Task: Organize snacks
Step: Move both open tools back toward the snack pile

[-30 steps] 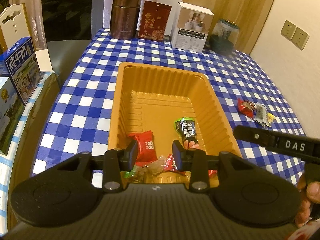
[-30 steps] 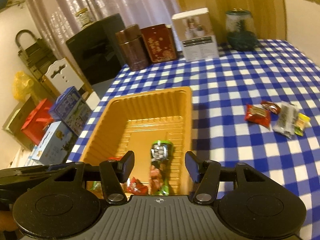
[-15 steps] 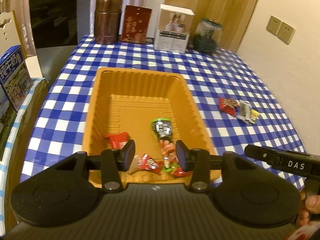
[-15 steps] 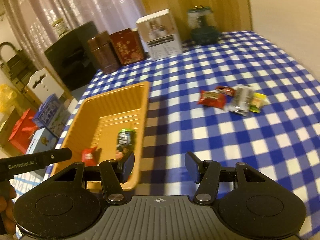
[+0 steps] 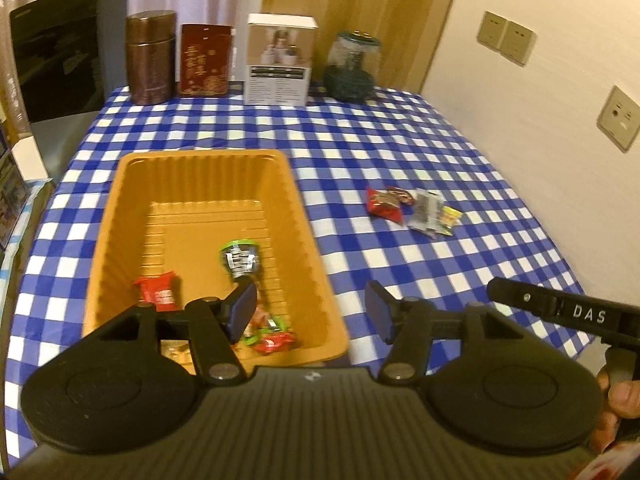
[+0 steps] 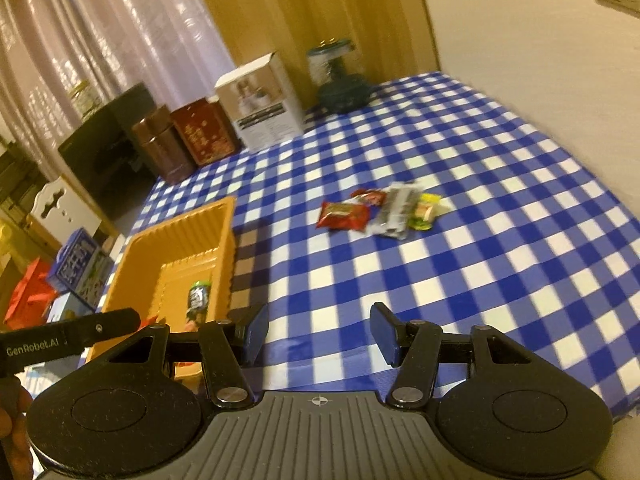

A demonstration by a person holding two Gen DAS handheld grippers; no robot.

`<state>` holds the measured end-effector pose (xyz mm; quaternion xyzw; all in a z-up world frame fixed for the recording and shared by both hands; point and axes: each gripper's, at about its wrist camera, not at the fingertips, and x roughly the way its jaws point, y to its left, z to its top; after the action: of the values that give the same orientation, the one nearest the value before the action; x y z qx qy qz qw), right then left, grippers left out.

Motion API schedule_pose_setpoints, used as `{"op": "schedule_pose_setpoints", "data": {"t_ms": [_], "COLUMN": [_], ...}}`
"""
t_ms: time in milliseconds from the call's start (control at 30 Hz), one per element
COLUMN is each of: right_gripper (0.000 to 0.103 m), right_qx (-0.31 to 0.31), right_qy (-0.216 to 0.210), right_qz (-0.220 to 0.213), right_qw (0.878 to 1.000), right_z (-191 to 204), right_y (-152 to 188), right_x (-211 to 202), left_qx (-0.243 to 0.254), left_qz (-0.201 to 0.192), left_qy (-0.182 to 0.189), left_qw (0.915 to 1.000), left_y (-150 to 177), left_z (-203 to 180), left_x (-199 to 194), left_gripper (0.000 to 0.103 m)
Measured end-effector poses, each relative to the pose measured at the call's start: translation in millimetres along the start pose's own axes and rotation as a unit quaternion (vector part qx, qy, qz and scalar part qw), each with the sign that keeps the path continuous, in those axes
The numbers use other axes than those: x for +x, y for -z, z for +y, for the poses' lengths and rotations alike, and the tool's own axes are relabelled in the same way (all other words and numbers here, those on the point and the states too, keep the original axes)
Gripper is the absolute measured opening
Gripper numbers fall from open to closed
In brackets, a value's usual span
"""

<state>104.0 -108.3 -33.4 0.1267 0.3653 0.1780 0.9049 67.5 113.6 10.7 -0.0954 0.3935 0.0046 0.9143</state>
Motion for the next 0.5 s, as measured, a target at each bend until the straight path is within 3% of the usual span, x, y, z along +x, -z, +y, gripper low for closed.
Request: {"op": "schedule_pose_setpoints", "data": {"t_ms": [500], "right_gripper": [0.056], "right_qx": [0.033], "right_qy": [0.031], "right_qz": [-0.02], "right_qw": [0.999], "right_z": [-44], "right_y": [-10], "right_x": [-22], "left_qx": [0.038], "left_qz": [0.005], "left_qy": [0.027], "left_qw": [0.9989], "left_y": [-8], "left_z": [-52], "left_x": [15], "left_gripper": [0.07]}}
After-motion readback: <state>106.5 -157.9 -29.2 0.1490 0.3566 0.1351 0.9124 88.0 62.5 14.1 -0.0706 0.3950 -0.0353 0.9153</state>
